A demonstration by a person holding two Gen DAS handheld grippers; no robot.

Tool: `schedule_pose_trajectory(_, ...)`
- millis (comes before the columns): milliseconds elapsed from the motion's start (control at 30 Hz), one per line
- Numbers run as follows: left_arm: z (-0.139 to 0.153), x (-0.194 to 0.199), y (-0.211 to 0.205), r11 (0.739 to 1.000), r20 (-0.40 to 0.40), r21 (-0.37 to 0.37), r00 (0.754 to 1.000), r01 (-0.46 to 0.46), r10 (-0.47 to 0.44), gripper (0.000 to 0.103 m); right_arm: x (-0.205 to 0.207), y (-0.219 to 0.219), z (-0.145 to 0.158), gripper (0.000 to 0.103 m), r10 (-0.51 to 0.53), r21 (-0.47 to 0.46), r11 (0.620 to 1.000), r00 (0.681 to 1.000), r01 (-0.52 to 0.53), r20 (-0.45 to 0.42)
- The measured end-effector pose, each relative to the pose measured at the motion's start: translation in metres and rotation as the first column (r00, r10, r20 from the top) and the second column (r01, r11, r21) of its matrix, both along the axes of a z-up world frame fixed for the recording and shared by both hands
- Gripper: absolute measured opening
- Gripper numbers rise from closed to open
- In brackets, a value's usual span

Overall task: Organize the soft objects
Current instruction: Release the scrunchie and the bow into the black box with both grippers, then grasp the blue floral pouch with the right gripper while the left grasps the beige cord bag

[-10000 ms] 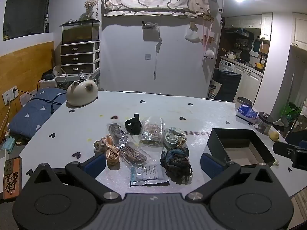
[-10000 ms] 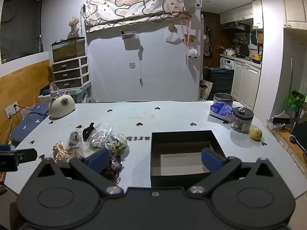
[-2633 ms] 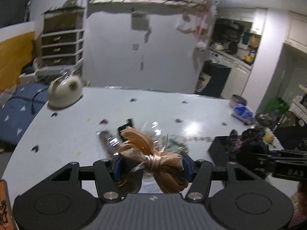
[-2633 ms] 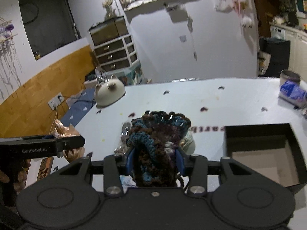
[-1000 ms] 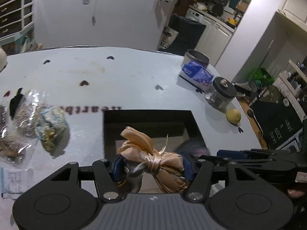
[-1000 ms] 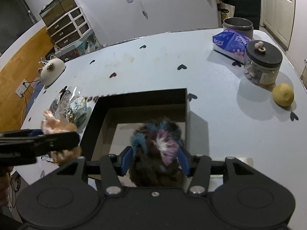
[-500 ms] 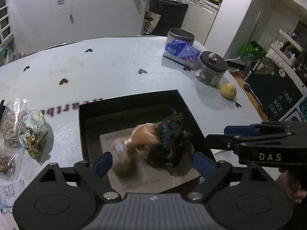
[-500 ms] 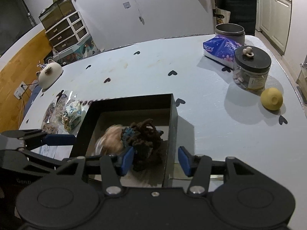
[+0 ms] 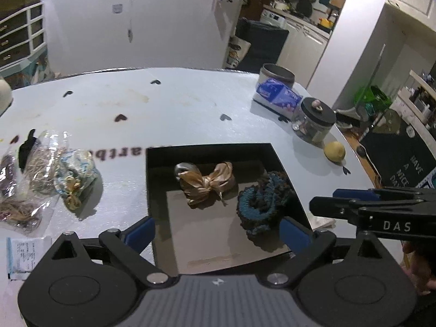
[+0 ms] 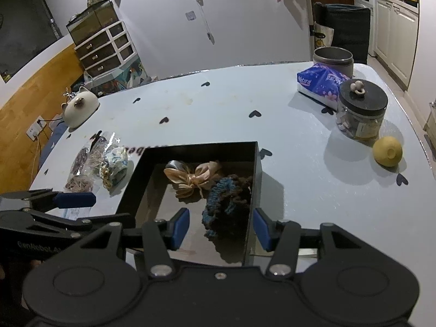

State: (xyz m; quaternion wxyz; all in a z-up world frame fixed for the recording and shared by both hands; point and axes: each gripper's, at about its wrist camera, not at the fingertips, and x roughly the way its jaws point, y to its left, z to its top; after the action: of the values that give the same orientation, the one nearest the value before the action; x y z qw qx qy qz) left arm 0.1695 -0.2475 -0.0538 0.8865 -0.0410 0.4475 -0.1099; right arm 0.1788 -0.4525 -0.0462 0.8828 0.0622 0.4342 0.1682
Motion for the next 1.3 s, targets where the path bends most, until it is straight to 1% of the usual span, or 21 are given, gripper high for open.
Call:
schedule_pose_trajectory(233, 0.008, -0.020, 0.010, 0.999, 0.052, -0.015, 0.997, -0.050, 0.050, 0.103, -0.017, 0.000, 0.009, 0.055, 0.002, -0.010, 1.000, 0.999, -0.001, 0.045)
schedule_pose_trajectory(300, 0.010, -0.025, 0.012, 0.998, 0.065, -0.019, 0.996, -0.062, 0.063, 0.103, -0.023, 0.000, 0.010, 0.061, 0.003, -0.015, 1.000, 0.998, -0.002, 0.057)
schedule_pose_trajectory(433, 0.014, -0.032, 0.015, 0.997, 0.086, -0.026, 0.993, -0.079, 0.081, 0.103, -0.029, 0.001, 0.014, 0.068, -0.008, -0.027, 1.000, 0.997, 0.011, 0.079)
schedule_pose_trajectory(500, 0.016, -0.037, 0.018, 0.996, 0.103, -0.026, 0.991, -0.084, 0.086, 0.103, -0.033, 0.001, 0.016, 0.079, -0.018, -0.032, 0.999, 0.995, 0.021, 0.097)
schedule_pose_trajectory(533, 0.017, -0.039, 0.019, 0.996, 0.111, -0.027, 0.990, -0.086, 0.089, 0.103, -0.035, 0.002, 0.016, 0.082, -0.024, -0.034, 0.999, 0.994, 0.028, 0.108)
schedule_pose_trajectory(600, 0.019, -0.041, 0.023, 0.996, 0.124, -0.029, 0.988, -0.090, 0.093, 0.103, -0.040, 0.003, 0.018, 0.092, -0.040, -0.038, 0.998, 0.990, 0.046, 0.134)
schedule_pose_trajectory(633, 0.019, -0.043, 0.026, 0.995, 0.132, -0.031, 0.987, -0.092, 0.095, 0.103, -0.042, 0.004, 0.018, 0.094, -0.048, -0.040, 0.998, 0.988, 0.054, 0.146)
schedule_pose_trajectory(667, 0.020, -0.045, 0.028, 0.995, 0.139, -0.032, 0.986, -0.092, 0.096, 0.103, -0.044, 0.005, 0.019, 0.100, -0.054, -0.042, 0.997, 0.986, 0.061, 0.157)
schedule_pose_trajectory(700, 0.020, -0.046, 0.031, 0.995, 0.147, -0.033, 0.984, -0.093, 0.096, 0.103, -0.046, 0.006, 0.019, 0.103, -0.062, -0.046, 0.996, 0.984, 0.071, 0.169)
schedule_pose_trajectory(833, 0.024, -0.052, 0.046, 0.995, 0.184, -0.041, 0.978, -0.089, 0.095, 0.103, -0.054, 0.016, 0.019, 0.103, -0.096, -0.054, 0.993, 0.975, 0.109, 0.202)
schedule_pose_trajectory(967, 0.030, -0.056, 0.066, 0.995, 0.232, -0.040, 0.968, -0.093, 0.100, 0.103, -0.056, 0.031, 0.020, 0.103, -0.113, -0.047, 0.991, 0.974, 0.124, 0.197)
schedule_pose_trajectory(1200, 0.041, -0.054, 0.112, 0.994, 0.303, -0.046, 0.947, -0.096, 0.105, 0.103, -0.056, 0.071, 0.026, 0.103, -0.153, -0.039, 0.985, 0.963, 0.166, 0.219)
schedule_pose_trajectory(1300, 0.045, -0.051, 0.136, 0.994, 0.316, -0.040, 0.943, -0.098, 0.105, 0.103, -0.052, 0.094, 0.028, 0.103, -0.171, -0.022, 0.983, 0.958, 0.180, 0.231)
